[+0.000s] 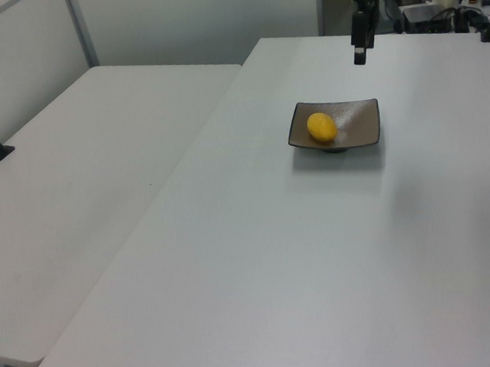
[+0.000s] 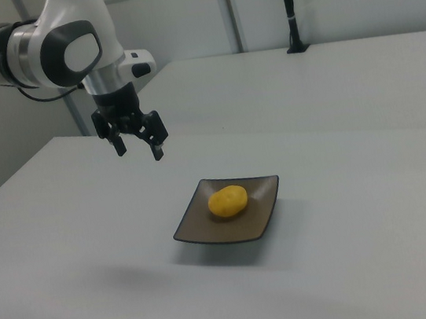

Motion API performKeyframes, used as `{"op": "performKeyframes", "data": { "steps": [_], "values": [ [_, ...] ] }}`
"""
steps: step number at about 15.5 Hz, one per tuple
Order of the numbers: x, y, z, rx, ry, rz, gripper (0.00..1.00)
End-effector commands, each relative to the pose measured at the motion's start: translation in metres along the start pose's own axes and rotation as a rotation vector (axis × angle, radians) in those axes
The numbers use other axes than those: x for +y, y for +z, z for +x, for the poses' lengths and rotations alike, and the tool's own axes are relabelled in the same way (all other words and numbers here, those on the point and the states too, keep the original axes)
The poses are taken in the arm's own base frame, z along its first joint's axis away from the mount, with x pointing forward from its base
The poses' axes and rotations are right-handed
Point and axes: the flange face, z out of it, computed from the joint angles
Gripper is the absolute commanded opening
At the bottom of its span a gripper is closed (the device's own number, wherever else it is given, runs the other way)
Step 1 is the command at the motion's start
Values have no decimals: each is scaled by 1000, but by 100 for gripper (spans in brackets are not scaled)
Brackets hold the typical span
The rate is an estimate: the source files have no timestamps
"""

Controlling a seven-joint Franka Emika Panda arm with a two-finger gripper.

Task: Put potatoes on a ceramic plate

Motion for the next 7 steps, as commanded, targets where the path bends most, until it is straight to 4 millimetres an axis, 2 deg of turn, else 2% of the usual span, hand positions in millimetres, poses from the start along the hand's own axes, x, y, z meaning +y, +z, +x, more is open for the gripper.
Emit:
{"op": "performKeyframes", "data": {
  "steps": [1, 2, 7],
  "values": [
    [-16, 3, 2, -35, -51, -50, 100],
    [-20, 6, -1, -47, -65, -69, 100],
    [-20, 7, -3, -58, -71, -88, 100]
  ]
}}
